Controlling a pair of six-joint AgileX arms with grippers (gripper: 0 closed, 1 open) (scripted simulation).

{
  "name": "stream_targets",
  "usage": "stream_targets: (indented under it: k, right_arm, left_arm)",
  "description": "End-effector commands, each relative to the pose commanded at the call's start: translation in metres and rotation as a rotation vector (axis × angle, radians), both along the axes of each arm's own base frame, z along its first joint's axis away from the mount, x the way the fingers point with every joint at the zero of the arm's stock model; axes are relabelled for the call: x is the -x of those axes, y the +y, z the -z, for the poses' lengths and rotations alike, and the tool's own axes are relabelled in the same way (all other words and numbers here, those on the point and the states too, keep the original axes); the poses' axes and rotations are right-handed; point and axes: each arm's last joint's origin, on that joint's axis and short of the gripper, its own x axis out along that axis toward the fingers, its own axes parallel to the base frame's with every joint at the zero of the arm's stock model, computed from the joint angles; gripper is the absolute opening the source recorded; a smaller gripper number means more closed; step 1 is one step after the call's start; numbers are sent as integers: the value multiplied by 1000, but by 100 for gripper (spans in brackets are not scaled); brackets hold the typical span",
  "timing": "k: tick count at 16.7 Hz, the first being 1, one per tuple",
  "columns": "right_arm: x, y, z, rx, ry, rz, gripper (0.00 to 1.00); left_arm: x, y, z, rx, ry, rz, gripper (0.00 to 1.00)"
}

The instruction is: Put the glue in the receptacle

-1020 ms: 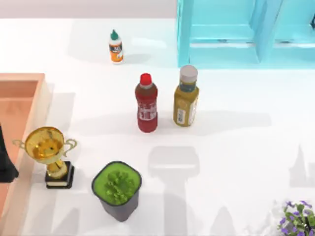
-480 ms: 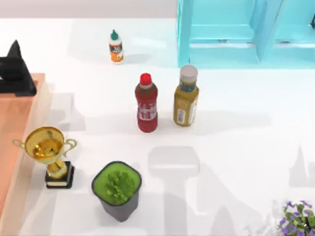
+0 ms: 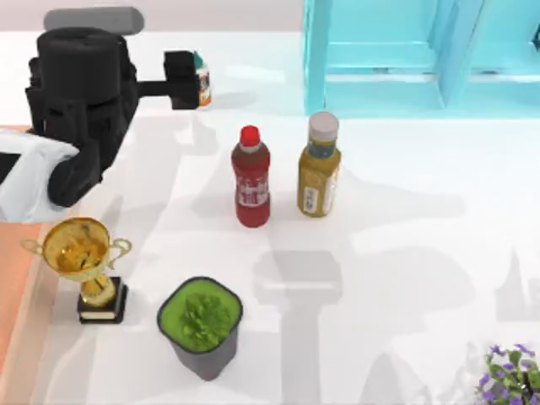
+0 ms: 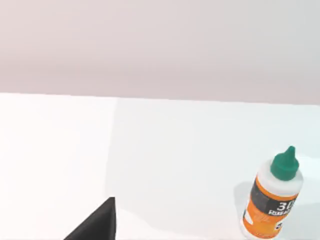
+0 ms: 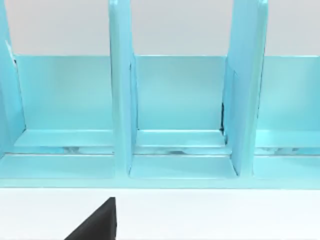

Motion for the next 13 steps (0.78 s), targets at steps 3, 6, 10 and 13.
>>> stream_targets:
  k: [3,6,10,13]
  right_arm:
    - [0,0,0,0,0,0,100]
    - [0,0,0,0,0,0,100]
    - [0,0,0,0,0,0,100]
    - [0,0,0,0,0,0,100]
  left_arm:
    - [-30,-30,48,-14,42,3,100]
    - [-43,-49,84,-26,68,5,100]
    - [-44,-55,99,-33,83,6,100]
    - [-44,-52,100,-35,88,2,100]
